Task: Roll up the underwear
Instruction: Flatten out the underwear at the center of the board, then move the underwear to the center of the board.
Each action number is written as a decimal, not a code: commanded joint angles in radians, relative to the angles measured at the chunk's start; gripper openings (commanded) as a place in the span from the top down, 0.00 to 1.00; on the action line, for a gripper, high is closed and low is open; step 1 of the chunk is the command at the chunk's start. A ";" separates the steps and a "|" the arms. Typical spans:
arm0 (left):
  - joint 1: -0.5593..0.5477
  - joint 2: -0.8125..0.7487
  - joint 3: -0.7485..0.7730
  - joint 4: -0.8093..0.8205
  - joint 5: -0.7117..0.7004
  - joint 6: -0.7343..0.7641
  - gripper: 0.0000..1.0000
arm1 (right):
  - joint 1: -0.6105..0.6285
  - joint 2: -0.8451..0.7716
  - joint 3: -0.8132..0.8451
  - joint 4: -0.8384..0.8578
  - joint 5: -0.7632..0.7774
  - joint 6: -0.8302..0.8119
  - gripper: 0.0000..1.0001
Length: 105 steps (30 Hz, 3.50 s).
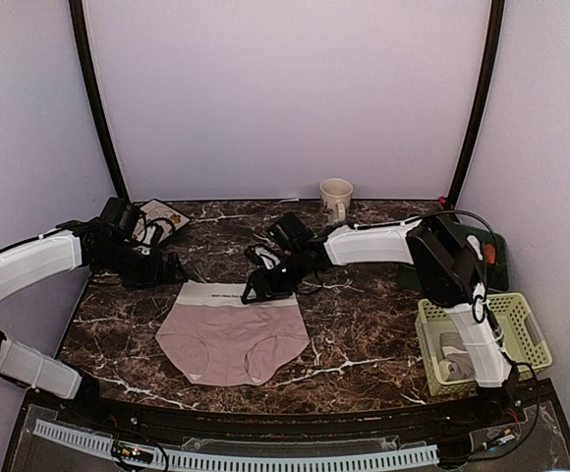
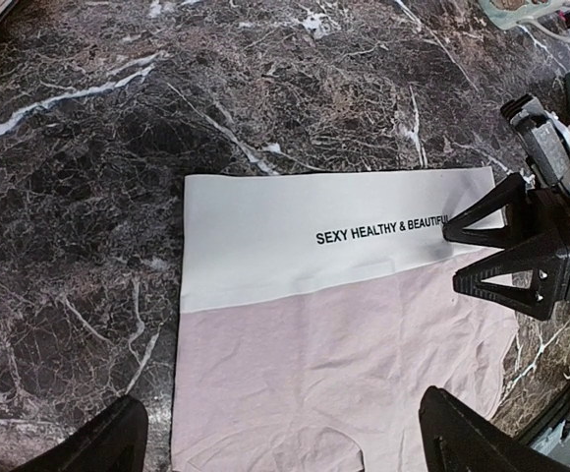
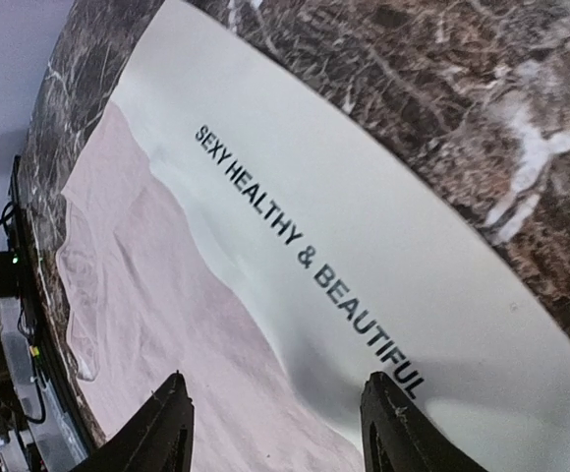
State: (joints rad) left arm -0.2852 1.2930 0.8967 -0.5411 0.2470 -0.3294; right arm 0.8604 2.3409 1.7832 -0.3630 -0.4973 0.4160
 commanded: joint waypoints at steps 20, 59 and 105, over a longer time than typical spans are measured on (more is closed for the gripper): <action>-0.148 0.074 0.053 -0.006 0.220 0.178 0.01 | -0.139 -0.617 -0.763 0.202 0.071 0.093 0.45; -0.662 0.457 0.040 -0.109 0.246 0.222 0.46 | -0.225 -0.696 -0.689 0.062 0.106 -0.002 0.56; -0.512 0.404 0.176 0.113 0.370 0.095 0.39 | -0.181 -0.510 -0.558 0.224 0.117 0.101 0.64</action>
State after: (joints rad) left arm -0.7368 1.6032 1.0145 -0.4835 0.5938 -0.2424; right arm 0.6682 1.9396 1.2293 -0.1818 -0.3618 0.4973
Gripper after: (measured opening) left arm 0.620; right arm 0.350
